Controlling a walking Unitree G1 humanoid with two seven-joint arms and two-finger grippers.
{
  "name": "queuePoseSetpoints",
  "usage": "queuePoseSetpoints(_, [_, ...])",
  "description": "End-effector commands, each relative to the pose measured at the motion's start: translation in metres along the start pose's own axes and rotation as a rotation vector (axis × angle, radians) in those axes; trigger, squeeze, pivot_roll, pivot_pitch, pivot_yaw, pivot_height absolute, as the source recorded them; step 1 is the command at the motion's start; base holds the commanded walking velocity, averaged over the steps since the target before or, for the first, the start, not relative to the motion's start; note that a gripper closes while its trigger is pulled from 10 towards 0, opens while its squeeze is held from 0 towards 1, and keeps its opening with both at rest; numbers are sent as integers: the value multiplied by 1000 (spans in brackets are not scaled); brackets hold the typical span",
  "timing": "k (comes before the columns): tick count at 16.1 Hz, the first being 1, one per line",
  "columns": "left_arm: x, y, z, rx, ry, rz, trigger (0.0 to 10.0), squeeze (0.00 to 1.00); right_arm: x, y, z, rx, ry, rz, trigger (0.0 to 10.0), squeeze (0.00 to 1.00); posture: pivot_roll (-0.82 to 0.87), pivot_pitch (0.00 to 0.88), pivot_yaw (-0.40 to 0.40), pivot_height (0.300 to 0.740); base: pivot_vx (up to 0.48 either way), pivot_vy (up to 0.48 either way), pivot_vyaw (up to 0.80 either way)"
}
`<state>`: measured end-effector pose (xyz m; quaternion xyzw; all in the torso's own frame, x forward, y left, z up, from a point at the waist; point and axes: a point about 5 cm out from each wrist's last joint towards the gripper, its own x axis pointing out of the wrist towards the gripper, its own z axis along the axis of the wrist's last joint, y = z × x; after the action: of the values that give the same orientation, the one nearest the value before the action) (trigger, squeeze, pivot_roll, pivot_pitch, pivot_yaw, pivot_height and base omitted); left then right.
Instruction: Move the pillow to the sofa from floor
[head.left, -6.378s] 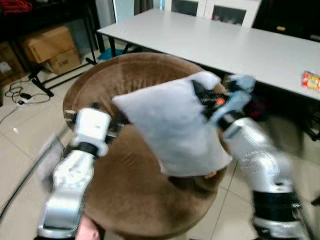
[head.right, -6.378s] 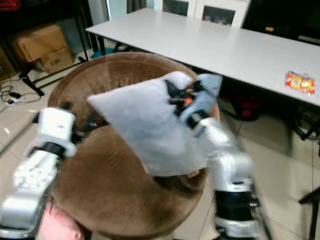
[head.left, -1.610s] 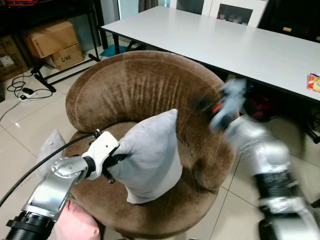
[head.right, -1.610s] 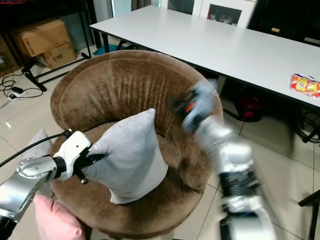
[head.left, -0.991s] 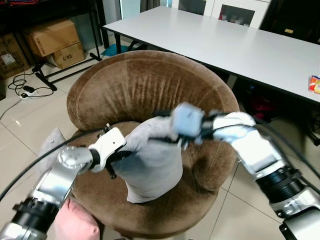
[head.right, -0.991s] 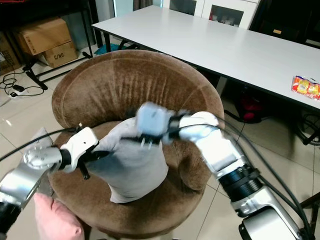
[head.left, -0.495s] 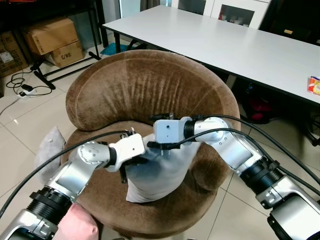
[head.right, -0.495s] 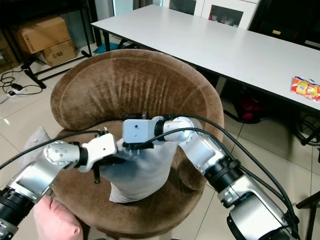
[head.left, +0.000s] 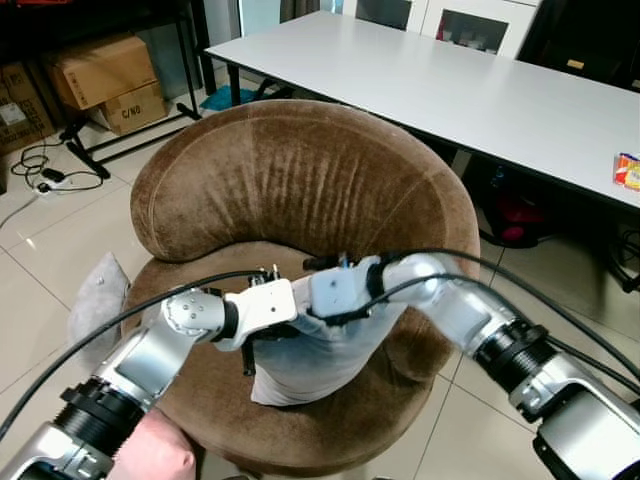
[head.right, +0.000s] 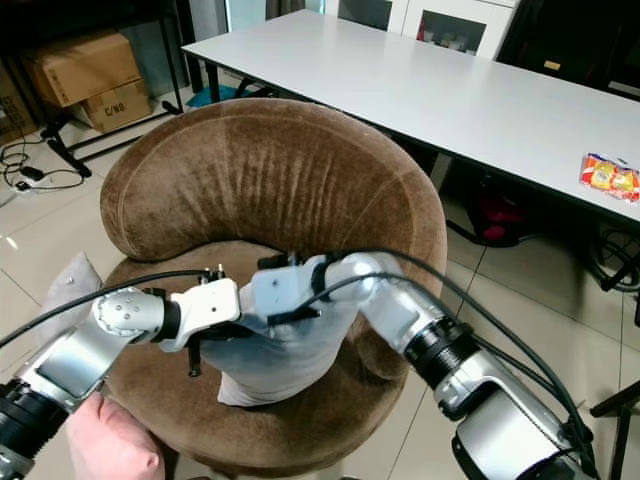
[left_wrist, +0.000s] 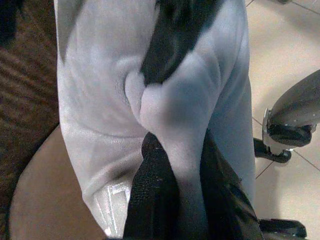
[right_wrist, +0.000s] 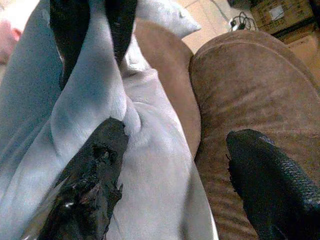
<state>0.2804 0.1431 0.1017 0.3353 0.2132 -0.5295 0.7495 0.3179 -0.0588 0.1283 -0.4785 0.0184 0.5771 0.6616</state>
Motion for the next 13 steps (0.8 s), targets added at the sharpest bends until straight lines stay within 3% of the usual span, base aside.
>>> queuePoseSetpoints(1, [-5, 0, -8, -17, 29, 9, 0, 0, -14, -10, -4, 19, -12, -7, 10000, 0, 5, 0, -64, 740, 0, 0, 0])
queuePoseSetpoints(5, [-8, 1, -13, -31, 46, 12, 0, 0, -31, -15, -5, -26, -37, 39, 10000, 0, -3, 0, -58, 740, 0, 0, 0])
queuePoseSetpoints(9, [-10, 3, -15, -42, 48, 19, 0, 0, -43, -11, -13, -105, 7, 101, 10000, 0, -6, 0, -58, 740, 0, 0, 0])
queuePoseSetpoints(13, [-12, 5, -15, -48, 47, 26, 0, 0, -41, -3, -11, -122, 1, 162, 10000, 0, -5, 0, -63, 740, 0, 0, 0])
